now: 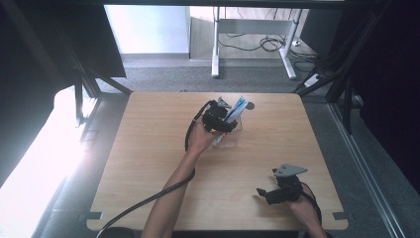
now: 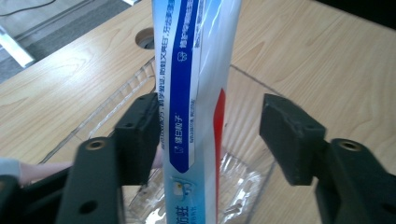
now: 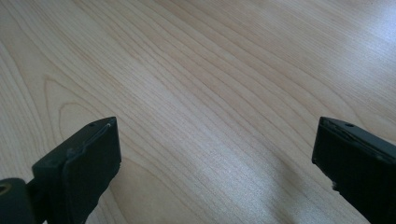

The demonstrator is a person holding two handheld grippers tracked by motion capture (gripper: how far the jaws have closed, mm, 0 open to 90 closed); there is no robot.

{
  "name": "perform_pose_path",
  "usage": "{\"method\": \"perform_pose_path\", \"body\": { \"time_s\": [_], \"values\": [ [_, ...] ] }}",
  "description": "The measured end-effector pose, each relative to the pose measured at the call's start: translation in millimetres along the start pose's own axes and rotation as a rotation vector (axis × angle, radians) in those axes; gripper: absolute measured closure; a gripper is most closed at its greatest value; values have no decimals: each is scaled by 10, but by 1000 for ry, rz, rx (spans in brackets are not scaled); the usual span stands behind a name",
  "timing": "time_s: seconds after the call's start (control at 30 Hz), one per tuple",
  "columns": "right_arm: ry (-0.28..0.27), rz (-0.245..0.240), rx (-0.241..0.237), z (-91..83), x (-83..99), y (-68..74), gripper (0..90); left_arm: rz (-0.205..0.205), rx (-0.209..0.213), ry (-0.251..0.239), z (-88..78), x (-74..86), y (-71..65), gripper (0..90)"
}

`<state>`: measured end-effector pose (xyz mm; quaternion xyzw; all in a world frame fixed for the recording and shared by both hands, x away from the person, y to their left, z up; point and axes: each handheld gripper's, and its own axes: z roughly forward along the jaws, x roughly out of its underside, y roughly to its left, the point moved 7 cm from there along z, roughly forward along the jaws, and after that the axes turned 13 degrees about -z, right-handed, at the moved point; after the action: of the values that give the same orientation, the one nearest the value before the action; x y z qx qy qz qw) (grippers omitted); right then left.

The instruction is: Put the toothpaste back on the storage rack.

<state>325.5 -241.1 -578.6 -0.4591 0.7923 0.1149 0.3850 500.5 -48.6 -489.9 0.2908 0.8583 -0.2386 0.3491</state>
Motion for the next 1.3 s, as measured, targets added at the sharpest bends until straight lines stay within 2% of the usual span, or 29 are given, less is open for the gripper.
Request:
{"method": "perform_pose_path", "body": {
  "time_s": [0.03,0.2,0.27,0.47,0.73,1.07,1.3],
  "values": [
    [0,0,0,0,0,1,12,-11,13,2,-8,0,-10,311],
    [-1,-3,4,0,-5,5,12,-2,-5,19,-60,17,-28,148],
    [-4,-4,6,-1,-9,2,12,13,-19,22,-98,32,-37,137],
    [-7,-5,7,-1,-12,3,12,14,-2,20,-197,71,-71,131],
    [-7,-4,6,-2,-15,8,12,27,-10,13,-276,125,-88,131],
    [-16,-3,1,1,-25,16,11,46,-7,12,-419,271,-154,131],
    [-27,4,-17,9,-38,35,0,51,-15,13,-515,385,-149,131]
  ]
}}
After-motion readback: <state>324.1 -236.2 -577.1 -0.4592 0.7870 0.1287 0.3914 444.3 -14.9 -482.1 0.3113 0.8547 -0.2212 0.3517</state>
